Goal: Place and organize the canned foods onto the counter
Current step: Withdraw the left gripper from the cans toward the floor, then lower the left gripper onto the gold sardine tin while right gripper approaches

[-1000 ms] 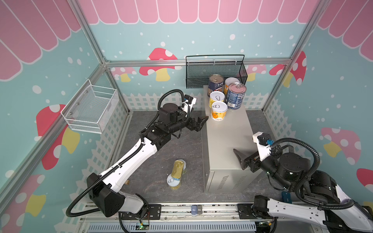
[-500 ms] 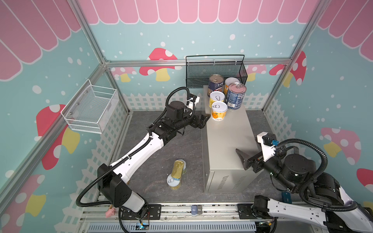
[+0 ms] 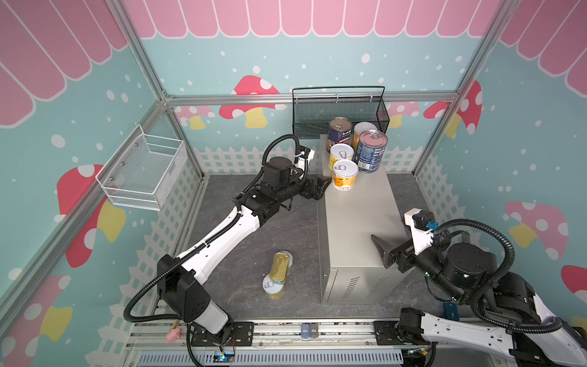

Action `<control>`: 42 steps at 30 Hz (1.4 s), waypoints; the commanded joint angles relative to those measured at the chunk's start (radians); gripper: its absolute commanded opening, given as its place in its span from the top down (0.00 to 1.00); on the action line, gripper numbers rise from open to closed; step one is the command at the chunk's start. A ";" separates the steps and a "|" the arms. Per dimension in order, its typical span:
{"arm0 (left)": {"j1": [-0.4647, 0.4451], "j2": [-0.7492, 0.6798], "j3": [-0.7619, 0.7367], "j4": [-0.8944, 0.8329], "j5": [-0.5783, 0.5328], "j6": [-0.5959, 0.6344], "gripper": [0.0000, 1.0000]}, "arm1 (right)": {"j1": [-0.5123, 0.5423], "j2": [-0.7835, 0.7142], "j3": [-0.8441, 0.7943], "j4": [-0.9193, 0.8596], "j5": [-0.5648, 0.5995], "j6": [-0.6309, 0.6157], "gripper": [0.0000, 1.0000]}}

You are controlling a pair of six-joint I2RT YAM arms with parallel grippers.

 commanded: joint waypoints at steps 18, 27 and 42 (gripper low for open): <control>0.064 -0.176 -0.105 -0.149 -0.182 -0.076 0.01 | -0.002 0.020 0.004 0.000 0.057 0.007 0.01; 0.073 -0.311 -0.204 -0.305 -0.230 -0.064 0.01 | -0.002 0.052 -0.002 0.013 0.153 0.022 0.01; 0.072 -0.484 -0.397 -0.594 -0.271 -0.267 0.01 | -0.002 0.188 0.090 0.054 -0.190 -0.190 0.01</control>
